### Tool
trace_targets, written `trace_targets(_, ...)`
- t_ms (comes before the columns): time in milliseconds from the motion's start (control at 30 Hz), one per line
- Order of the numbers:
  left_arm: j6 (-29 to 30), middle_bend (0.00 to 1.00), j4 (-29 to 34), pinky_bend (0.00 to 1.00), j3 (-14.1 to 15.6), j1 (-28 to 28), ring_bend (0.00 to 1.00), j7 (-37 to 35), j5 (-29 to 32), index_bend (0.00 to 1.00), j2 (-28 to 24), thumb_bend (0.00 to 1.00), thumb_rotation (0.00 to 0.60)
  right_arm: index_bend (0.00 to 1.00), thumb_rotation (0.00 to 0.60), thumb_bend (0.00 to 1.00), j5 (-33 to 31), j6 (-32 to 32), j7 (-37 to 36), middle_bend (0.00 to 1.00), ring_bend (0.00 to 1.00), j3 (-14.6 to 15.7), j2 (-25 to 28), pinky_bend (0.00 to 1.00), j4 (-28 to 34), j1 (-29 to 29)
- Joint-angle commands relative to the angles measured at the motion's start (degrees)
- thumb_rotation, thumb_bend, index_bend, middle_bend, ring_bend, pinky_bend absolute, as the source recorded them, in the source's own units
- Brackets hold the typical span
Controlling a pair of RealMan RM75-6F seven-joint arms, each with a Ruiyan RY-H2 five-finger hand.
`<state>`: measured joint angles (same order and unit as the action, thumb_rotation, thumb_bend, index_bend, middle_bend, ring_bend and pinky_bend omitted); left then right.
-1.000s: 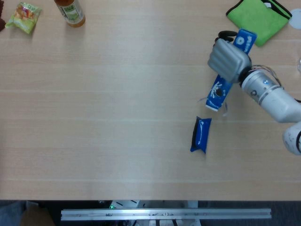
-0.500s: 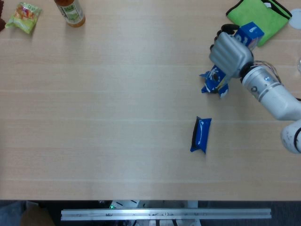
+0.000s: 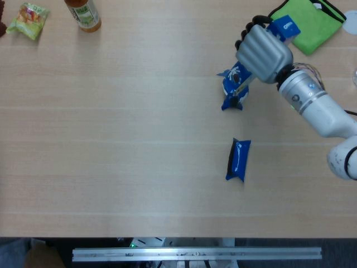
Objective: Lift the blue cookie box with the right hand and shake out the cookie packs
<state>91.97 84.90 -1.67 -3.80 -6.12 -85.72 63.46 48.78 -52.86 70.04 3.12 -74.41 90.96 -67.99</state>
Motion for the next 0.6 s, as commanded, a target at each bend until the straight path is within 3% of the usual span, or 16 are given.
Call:
trace_targets(33,0.03,0.24,0.05,0.24,-0.03,-0.01,0.19,-0.04,0.01,0.27,-0.06,0.26,0.600,0.40,0.600,0.15,1.35,-0.59,-1.50,0.45,0.40,-1.11,0.45,0.42,0.80,-0.07)
trace_targets(400,0.08,0.24,0.45,0.24,-0.12,0.20,0.19,0.19,-0.29,0.27,-0.26,0.26,0.600,0.40,0.600,0.15,4.31,-4.23,-6.97,0.45,0.40,-4.36,3.71,0.42,3.73,1.48)
trace_targets(600,0.17,0.24,0.77,0.24,-0.04,0.29,0.19,0.43,-0.61,0.27,-0.29,0.26,0.600,0.40,0.600,0.15,7.81,-5.01,-10.22,0.45,0.40,-4.45,2.54,0.42,5.59,3.08)
